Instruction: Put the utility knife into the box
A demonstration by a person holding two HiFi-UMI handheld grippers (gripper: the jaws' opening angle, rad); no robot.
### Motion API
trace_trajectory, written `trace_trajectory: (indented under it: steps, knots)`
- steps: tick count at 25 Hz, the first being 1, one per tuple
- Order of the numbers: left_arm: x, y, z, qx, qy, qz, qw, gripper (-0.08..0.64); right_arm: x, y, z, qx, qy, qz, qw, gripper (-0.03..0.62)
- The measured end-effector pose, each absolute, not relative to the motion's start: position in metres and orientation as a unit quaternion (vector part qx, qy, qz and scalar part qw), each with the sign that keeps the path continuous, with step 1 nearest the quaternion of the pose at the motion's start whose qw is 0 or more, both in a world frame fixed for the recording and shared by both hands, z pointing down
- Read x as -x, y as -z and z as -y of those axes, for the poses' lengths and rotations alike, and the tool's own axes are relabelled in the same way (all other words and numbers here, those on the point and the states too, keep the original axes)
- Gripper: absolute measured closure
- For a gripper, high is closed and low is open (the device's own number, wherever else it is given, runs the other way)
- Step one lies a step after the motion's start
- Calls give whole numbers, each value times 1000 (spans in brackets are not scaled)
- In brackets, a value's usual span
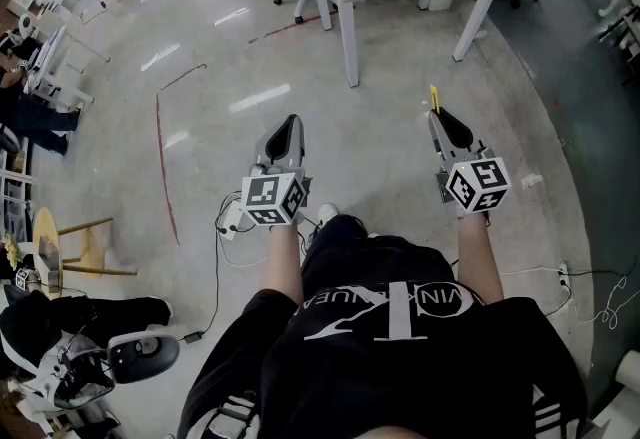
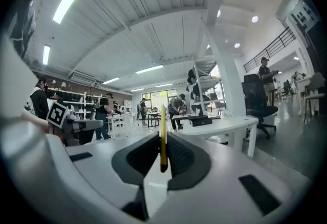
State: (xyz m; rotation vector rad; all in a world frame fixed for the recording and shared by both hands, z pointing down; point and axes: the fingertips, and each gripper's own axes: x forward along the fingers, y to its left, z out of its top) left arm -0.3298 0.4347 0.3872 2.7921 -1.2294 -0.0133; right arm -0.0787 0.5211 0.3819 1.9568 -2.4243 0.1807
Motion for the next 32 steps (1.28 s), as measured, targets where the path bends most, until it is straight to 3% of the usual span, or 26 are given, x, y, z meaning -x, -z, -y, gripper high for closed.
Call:
trace_trajectory:
  steps: [20,32]
  knots:
    - [325,-398,-424,-911,11,410,55,549,72,-395,-508,-625,-72,777,-14,538]
    - [299,-412,-323,-918,3,390,69,549,56,-405,-415,-628,-82,774,4,538]
